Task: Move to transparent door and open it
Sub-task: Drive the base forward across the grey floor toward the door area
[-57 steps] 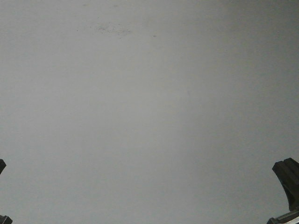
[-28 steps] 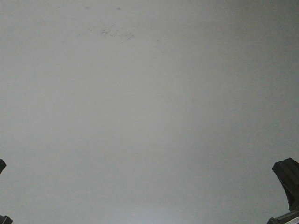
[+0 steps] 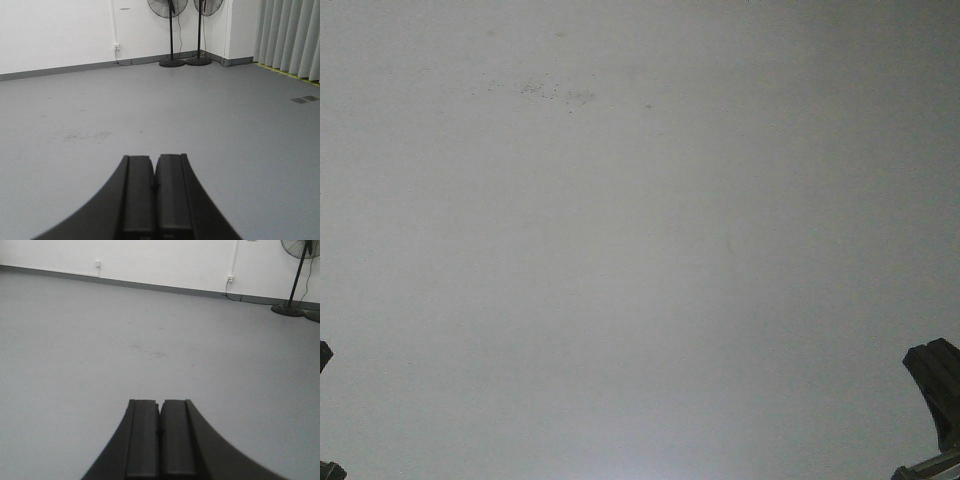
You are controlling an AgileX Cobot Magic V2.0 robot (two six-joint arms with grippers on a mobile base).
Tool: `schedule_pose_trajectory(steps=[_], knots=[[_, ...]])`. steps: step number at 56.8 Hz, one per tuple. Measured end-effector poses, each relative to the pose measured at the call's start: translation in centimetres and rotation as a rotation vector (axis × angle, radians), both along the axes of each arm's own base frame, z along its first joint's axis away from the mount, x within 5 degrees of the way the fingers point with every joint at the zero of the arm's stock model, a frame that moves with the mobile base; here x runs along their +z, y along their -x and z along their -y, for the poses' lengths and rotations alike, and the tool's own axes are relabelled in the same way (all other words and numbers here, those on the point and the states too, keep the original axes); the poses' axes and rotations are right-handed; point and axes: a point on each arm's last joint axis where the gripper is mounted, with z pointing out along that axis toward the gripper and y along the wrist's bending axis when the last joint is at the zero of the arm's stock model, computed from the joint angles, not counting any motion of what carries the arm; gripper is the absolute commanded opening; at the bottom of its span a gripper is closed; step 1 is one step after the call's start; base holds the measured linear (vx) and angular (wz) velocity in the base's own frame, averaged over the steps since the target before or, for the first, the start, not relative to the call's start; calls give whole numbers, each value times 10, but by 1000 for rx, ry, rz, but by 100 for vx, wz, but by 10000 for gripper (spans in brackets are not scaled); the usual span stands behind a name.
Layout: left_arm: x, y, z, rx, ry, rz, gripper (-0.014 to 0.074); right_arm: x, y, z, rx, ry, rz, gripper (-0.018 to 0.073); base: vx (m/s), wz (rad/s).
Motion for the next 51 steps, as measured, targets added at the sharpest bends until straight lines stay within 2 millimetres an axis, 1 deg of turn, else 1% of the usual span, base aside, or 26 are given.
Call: schedule_pose_trajectory(steps=[28, 40, 51], knots=[[0, 0, 0, 0, 0, 0, -6, 0, 0, 0, 0, 0, 0, -5, 43, 8], [0, 0, 0, 0, 0, 0, -6, 0, 0, 0, 0, 0, 0, -5, 49, 22], [0, 0, 0, 0, 0, 0, -6, 0, 0, 0, 0, 0, 0, -5, 53, 38]])
